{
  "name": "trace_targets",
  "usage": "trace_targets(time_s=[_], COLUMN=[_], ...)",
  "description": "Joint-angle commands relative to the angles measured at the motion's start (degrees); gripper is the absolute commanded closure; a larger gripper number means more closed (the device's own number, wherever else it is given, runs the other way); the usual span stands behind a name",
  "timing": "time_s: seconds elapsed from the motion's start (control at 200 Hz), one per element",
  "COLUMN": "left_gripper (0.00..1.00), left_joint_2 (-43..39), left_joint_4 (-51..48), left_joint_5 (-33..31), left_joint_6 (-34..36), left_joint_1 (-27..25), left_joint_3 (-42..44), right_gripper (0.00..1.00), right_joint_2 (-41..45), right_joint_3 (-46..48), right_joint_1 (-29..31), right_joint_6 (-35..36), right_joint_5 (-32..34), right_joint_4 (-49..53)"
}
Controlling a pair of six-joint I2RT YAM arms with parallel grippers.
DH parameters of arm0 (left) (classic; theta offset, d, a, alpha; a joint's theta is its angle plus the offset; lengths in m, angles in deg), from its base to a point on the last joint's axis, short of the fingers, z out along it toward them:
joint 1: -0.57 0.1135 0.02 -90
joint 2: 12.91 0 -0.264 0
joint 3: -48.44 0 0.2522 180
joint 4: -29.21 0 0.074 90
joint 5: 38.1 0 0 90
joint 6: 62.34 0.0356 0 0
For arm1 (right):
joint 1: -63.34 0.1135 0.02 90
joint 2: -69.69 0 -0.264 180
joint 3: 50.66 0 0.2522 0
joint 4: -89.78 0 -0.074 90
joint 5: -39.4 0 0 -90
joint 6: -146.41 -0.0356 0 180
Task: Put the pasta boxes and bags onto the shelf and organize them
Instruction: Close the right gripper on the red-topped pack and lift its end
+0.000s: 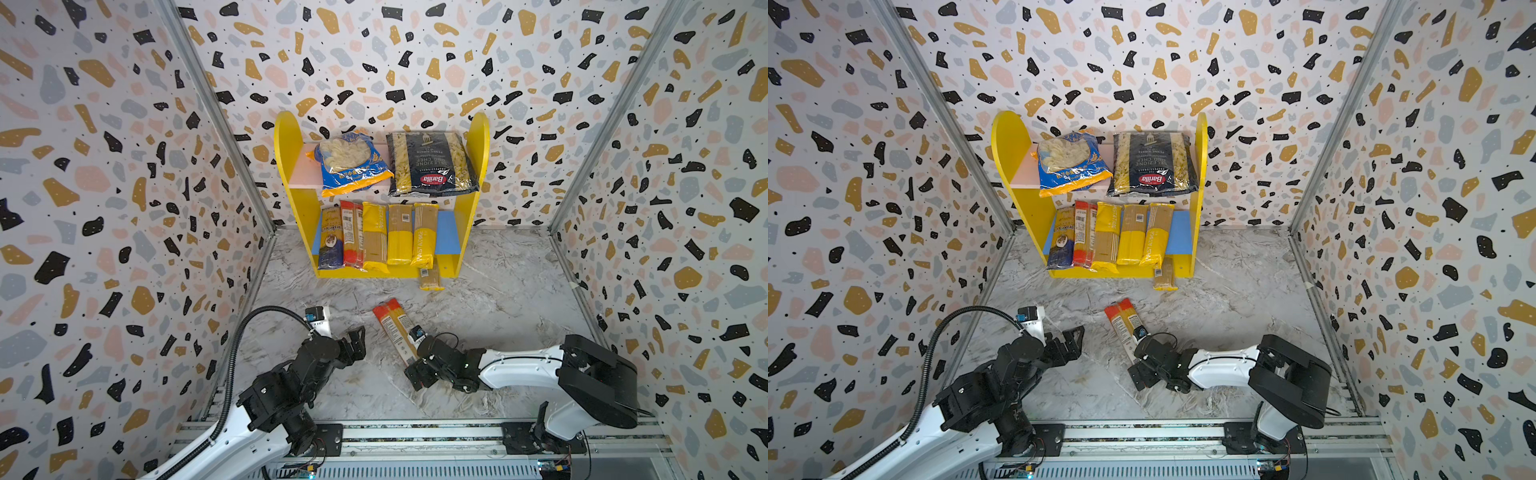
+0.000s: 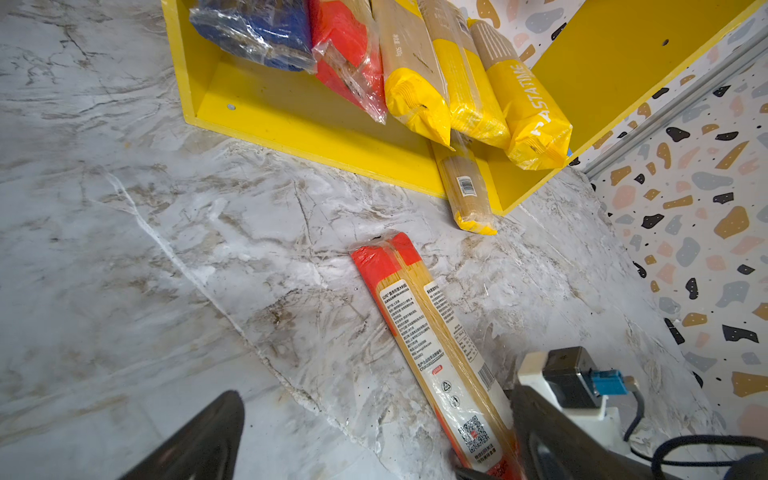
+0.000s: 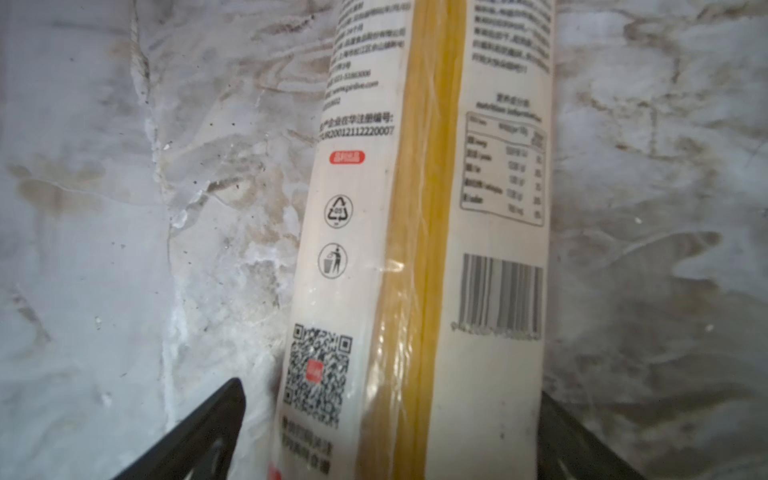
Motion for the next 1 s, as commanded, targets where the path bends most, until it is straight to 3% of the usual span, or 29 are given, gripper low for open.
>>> trace_targets(time_s=[0.0, 0.15, 0.22, 0.33, 0.466, 0.561, 0.746, 0.991], left_gripper=[0.00, 0.00, 0.00, 0.00, 0.00, 0.00, 0.00, 0.00], left_joint_2=[-1.13, -1.44, -1.68, -2.06, -2.34, -2.71, -2.82, -2.15], left_joint_4=[1.45, 1.35, 1.20, 1.08, 0.89, 0.64, -0.09, -0.93], left_joint_5=[-0.91, -0.83, -0.73, -0.74, -0.74, -0.89, -1.20, -2.40], left_joint_6=[-0.39, -0.68, -0.79, -0.76, -0.89, -0.89, -0.82, 0.24], left_joint_1=[-0.12, -0.10, -0.08, -0.18, -0.06, -0.06, -0.11, -0.17], left_joint_3=[0.74, 0.87, 0.94, 0.88, 0.76, 0.51, -0.72, -3.02], right_gripper=[0.01, 0.11, 0.25, 0.55, 0.74, 0.80, 0.85, 0.87], right_joint_2=[-3.86, -7.51, -9.09, -10.98, -9.16, -5.80, 3.52, 4.23], right_joint_3=[-1.32, -1.62, -1.98, -2.64, -1.80, -0.63, 5.57, 0.05], right_joint_1=[2.71, 3.45, 3.72, 3.73, 3.17, 1.64, -5.70, -9.55], right_joint_6=[-2.07, -3.70, -4.83, -6.00, -5.30, -5.52, -9.41, -7.83], right_joint_5=[3.75, 5.19, 6.19, 6.88, 3.36, 0.27, -12.41, -10.51], right_joint_4=[8.87, 9.63, 10.26, 11.15, 7.87, 5.48, -6.10, -6.99])
